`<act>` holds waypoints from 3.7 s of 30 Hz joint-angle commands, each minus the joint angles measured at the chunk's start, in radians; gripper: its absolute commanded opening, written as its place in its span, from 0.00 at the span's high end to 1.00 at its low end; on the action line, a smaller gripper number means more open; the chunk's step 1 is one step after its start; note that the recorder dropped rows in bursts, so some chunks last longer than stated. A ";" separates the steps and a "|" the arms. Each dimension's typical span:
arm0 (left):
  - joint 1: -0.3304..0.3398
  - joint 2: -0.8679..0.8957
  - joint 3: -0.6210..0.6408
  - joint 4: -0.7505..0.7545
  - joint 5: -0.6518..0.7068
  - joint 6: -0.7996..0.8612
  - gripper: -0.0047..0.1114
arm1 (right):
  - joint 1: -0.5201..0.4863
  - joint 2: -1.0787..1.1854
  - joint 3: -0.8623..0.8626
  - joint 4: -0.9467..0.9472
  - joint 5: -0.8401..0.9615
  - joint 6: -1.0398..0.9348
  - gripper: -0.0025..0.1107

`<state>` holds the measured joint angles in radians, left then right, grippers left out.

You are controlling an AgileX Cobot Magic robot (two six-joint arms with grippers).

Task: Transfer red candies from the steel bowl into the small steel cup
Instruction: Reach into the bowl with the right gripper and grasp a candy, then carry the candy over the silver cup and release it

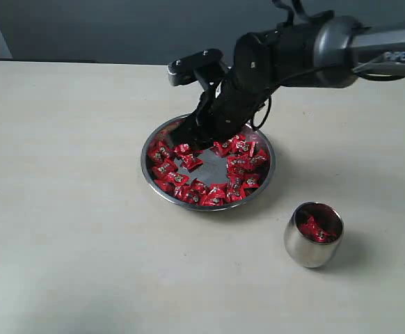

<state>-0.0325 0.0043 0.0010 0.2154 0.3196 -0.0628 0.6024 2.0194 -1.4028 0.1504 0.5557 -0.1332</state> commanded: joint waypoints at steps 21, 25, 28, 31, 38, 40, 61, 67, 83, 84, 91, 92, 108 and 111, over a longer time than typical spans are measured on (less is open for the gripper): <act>0.000 -0.004 -0.001 0.001 -0.007 -0.005 0.96 | -0.002 0.230 -0.208 0.062 0.093 -0.053 0.98; 0.000 -0.004 -0.001 0.001 -0.007 -0.005 0.96 | -0.002 0.190 -0.208 0.054 0.129 -0.053 0.98; 0.000 -0.004 -0.001 0.001 -0.007 -0.005 0.96 | -0.002 0.142 -0.208 0.026 0.189 -0.051 0.98; 0.000 -0.004 -0.001 0.001 -0.007 -0.005 0.96 | -0.002 0.070 -0.208 0.023 0.234 -0.051 0.98; 0.000 -0.004 -0.001 0.001 -0.007 -0.005 0.96 | 0.010 -0.179 -0.121 0.048 0.257 -0.049 0.98; 0.000 -0.004 -0.001 0.001 -0.007 -0.005 0.96 | 0.025 -0.283 -0.032 0.054 0.226 -0.049 0.98; 0.000 -0.004 -0.001 0.001 -0.007 -0.005 0.96 | 0.027 -0.867 0.781 -0.319 0.152 0.501 0.98; 0.000 -0.004 -0.001 0.001 -0.007 -0.005 0.96 | 0.027 -0.817 0.781 -0.351 0.144 0.501 0.98; 0.000 -0.004 -0.001 0.001 -0.007 -0.005 0.96 | 0.027 -0.767 0.781 -0.391 0.122 0.501 0.73; 0.000 -0.004 -0.001 0.001 -0.007 -0.005 0.96 | 0.027 -0.767 0.781 -0.402 0.135 0.501 0.73; 0.000 -0.004 -0.001 0.001 -0.007 -0.005 0.96 | 0.027 -0.767 0.781 -0.419 0.145 0.501 0.62; 0.000 -0.004 -0.001 0.001 -0.007 -0.005 0.96 | 0.027 -0.767 0.781 -0.419 0.144 0.501 0.58; 0.000 -0.004 -0.001 0.001 -0.007 -0.005 0.96 | 0.027 -0.766 0.779 -0.407 -0.243 0.560 0.58; 0.000 -0.004 -0.001 0.001 -0.007 -0.005 0.96 | 0.027 -0.726 0.758 -0.407 -0.402 0.560 0.58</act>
<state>-0.0325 0.0043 0.0010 0.2154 0.3196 -0.0628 0.6322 1.2615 -0.6271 -0.2599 0.3051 0.4224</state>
